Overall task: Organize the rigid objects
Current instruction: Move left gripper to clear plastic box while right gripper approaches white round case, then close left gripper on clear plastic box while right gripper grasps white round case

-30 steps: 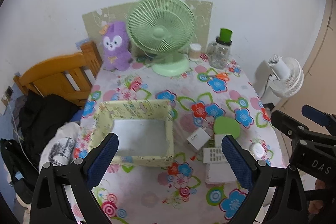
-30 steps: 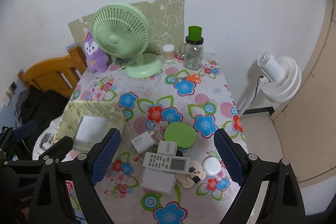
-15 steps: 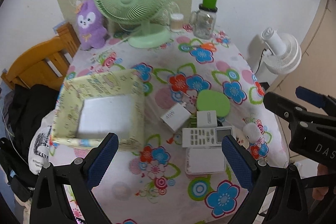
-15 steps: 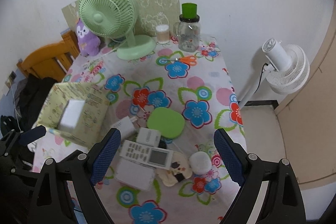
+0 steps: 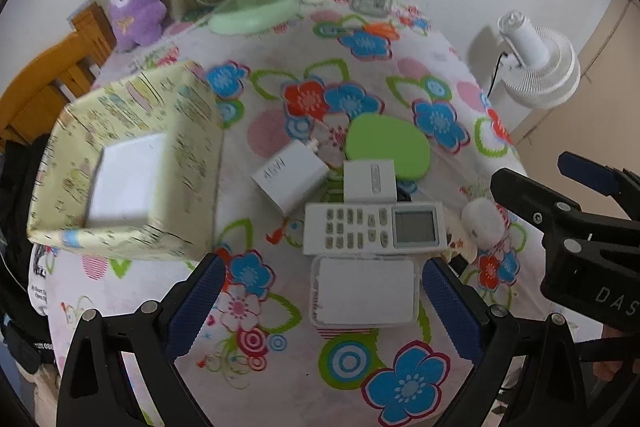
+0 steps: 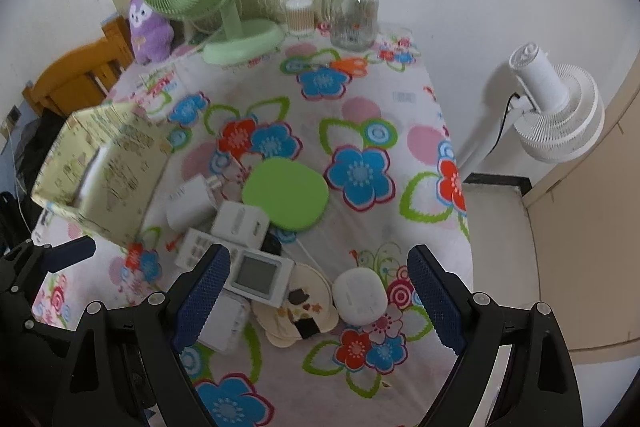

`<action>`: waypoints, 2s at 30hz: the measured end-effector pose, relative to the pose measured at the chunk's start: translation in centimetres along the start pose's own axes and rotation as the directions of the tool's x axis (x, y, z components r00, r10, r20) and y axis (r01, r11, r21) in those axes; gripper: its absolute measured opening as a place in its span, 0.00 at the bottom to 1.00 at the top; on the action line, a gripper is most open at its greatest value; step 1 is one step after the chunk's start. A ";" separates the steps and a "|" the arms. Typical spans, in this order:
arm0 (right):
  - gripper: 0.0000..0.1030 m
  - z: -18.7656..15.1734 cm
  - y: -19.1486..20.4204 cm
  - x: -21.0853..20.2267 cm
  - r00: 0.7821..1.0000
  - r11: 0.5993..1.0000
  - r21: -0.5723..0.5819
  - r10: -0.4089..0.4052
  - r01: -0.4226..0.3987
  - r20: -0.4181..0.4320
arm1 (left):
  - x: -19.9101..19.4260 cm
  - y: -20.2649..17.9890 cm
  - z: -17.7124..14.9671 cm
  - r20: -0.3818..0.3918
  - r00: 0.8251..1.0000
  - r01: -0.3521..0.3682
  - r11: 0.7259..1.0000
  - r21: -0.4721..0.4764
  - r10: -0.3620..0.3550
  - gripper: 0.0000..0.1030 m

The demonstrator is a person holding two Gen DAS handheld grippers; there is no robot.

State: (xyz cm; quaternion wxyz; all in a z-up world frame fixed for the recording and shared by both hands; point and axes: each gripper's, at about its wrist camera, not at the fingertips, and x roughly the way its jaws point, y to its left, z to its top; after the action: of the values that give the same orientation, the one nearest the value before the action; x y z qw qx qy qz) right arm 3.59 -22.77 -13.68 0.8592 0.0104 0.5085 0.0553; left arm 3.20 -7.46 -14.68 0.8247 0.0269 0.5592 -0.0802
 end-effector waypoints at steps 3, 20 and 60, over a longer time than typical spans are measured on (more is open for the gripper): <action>0.89 -0.8 -0.4 1.2 1.000 1.000 -0.001 -0.002 0.002 -0.018 | 1.4 -0.6 -0.5 -0.030 1.000 0.009 1.000 0.000 -0.009 0.97; 0.89 -3.3 -3.6 6.6 0.993 0.999 0.044 -0.005 0.010 -0.122 | 6.7 -3.1 -1.5 -0.137 0.991 0.008 1.000 0.005 -0.007 0.97; 0.47 -3.6 -3.1 5.5 0.992 1.000 0.024 0.012 -0.010 -0.123 | 4.1 -4.5 -1.5 -0.097 0.991 -0.094 0.995 -0.030 0.091 0.86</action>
State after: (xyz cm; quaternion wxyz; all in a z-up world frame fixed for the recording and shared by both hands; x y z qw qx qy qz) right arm 3.30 -25.45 -20.47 0.8259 0.0200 0.5609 0.0545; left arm 2.60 -12.15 -18.87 0.8000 0.0423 0.5977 -0.0308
